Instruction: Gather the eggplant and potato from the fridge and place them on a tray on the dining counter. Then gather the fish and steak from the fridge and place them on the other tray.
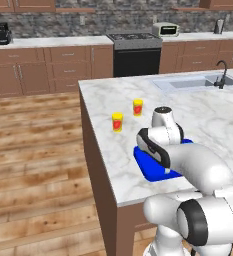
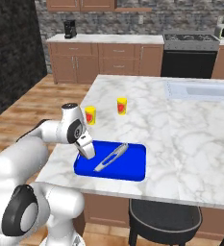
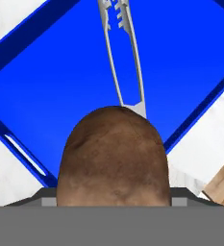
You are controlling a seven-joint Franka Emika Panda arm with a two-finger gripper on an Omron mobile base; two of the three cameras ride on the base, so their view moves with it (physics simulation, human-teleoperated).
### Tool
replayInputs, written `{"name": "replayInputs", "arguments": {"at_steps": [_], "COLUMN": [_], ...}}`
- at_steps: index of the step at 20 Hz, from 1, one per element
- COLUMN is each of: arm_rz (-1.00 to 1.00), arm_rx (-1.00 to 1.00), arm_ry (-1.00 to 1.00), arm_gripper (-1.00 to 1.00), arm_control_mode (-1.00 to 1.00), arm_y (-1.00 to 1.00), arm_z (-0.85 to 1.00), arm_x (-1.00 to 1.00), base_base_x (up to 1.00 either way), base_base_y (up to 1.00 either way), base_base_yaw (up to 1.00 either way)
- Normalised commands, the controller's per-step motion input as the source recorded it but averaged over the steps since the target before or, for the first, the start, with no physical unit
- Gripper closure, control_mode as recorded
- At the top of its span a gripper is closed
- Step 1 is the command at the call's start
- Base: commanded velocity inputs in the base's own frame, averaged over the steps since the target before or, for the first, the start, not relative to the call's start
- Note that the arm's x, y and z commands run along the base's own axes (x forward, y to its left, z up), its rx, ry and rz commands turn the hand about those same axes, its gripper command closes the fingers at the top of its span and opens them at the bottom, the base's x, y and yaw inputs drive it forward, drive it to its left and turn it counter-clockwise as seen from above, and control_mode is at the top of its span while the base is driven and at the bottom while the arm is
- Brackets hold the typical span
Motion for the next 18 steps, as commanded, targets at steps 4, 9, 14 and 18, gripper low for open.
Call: {"name": "replayInputs", "arguments": {"at_steps": [4, 9, 14, 18], "arm_rz": [-0.01, -0.01, -0.01, -0.01], "arm_rx": [0.0, 0.0, 0.0, 0.0], "arm_ry": [0.0, 0.0, 0.0, 0.0], "arm_gripper": [1.0, 1.0, 1.0, 1.0], "arm_control_mode": [-1.0, -1.0, -1.0, -1.0], "arm_y": [0.0, 0.0, 0.0, -0.03], "arm_z": [-0.19, -0.14, -0.13, -0.19], "arm_x": [0.18, 0.18, 0.19, 0.18], "base_base_x": [0.0, 0.0, 0.0, 0.0], "base_base_y": [0.0, 0.0, 0.0, 0.0], "base_base_yaw": [0.0, 0.0, 0.0, 0.0]}}
